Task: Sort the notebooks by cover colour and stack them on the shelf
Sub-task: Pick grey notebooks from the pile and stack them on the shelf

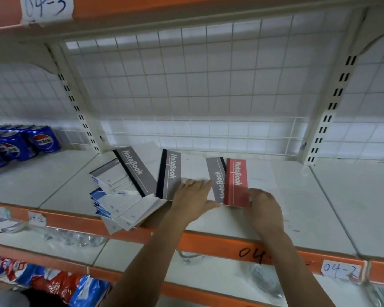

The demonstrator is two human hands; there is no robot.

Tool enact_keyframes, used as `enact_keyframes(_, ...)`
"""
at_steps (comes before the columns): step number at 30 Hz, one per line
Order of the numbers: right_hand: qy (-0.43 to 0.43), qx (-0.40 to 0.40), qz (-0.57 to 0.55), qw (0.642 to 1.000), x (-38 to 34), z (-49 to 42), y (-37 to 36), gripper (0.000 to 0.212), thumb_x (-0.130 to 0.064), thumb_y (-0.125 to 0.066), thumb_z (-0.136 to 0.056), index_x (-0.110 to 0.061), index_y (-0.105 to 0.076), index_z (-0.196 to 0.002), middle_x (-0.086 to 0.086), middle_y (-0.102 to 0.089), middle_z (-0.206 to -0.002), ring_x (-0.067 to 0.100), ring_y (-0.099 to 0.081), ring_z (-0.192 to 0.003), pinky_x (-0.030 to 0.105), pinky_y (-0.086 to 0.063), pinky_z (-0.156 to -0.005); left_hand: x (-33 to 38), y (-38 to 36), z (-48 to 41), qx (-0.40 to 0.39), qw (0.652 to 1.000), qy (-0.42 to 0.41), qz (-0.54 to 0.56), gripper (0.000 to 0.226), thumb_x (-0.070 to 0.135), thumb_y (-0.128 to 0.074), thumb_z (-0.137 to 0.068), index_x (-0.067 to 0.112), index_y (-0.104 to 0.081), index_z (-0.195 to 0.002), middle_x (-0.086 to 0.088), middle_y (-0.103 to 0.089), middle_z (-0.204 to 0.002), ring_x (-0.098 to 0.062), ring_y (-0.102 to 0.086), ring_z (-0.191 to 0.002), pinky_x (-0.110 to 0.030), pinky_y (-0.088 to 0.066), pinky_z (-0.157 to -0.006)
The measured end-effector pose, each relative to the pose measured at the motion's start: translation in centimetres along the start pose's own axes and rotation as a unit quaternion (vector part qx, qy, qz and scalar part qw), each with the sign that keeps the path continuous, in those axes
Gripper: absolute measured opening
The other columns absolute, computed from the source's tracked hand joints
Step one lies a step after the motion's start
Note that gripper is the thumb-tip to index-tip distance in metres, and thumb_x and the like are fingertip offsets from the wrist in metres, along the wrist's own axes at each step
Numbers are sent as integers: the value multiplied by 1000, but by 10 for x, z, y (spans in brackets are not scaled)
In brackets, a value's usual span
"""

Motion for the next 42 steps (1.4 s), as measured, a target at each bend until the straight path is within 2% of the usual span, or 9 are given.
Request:
enact_keyframes(3,-39,-2,16,999,9,-1,5,25,-5,-50,-82,-10,-67,-99,9,-69,-95,28,-62,-88,29,-46,-70,10,24,8,156,985,-57,-46,43,37,-63,-88,12,-58,-122,-11,-71,-89,-32,-66,-85,-36,-52,-63)
enact_keyframes(6,-63,15,10,998,17,-3,15,30,-3,-51,-80,-8,-66,-106,12,-68,-99,32,-61,-91,33,-50,-73,2,53,21,290,956,-29,-39,18,16,-58,-85,12,-69,-99,-2,-60,-52,-23,-56,-41,-23,-37,-34)
enact_keyframes(13,149,-44,-108,982,-52,-3,-7,106,-17,-77,-72,-22,-6,-150,2,-21,-156,21,-22,-142,37,-24,-115,-13,114,40,364,853,87,364,18,10,-37,-99,4,-52,-91,2,-48,-63,-11,-41,-50,-28,-32,-50)
enact_keyframes(19,132,224,-173,950,-40,-8,51,53,8,-62,-73,-11,-61,-122,6,-65,-120,24,-60,-111,21,-39,-95,-16,96,35,234,693,131,669,41,32,-30,-103,12,-63,-92,-6,-70,-82,-17,-67,-70,-32,-54,-64)
enact_keyframes(22,78,218,-230,945,-30,-8,62,31,1,-56,-84,-9,-69,-110,-1,-70,-98,19,-65,-86,16,-43,-78,-55,82,31,232,892,247,299,49,44,-34,-99,4,-54,-120,-17,-62,-115,-30,-58,-107,-41,-46,-92)
enact_keyframes(24,34,214,-257,942,-26,-7,66,22,-3,-58,-89,-3,-66,-109,-2,-62,-80,20,-59,-71,20,-42,-63,-73,48,22,97,936,318,113,75,58,-41,-91,3,-30,-140,-27,-37,-141,-39,-34,-131,-47,-33,-105)
enact_keyframes(33,-16,210,-306,928,-9,-9,64,21,-14,-62,-89,-1,-57,-104,0,-63,-86,-5,-51,-62,1,-40,-52,-83,40,10,65,930,361,-9,88,39,-69,-82,-7,-22,-140,-28,-35,-137,-36,-42,-121,-38,-40,-98)
enact_keyframes(39,-36,204,-322,924,2,-15,66,22,-16,-55,-93,-3,-54,-111,-2,-62,-86,8,-55,-65,14,-41,-58,-73,71,19,240,919,303,78,39,8,-51,-91,1,-42,-129,-17,-48,-122,-31,-55,-101,-35,-46,-78)
enact_keyframes(42,-46,199,-351,914,8,-17,65,20,-15,-51,-95,-5,-53,-113,-11,-55,-77,9,-52,-67,18,-42,-65,-74,99,36,397,835,287,250,25,14,-42,-99,1,-53,-118,-17,-53,-115,-32,-59,-85,-34,-40,-63)
Point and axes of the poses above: each hand's wrist, its own z-axis away from the middle knuckle, its own y-axis out of the back of the hand, x = y × z, the point moved 9 cm from there along -z, towards the middle knuckle
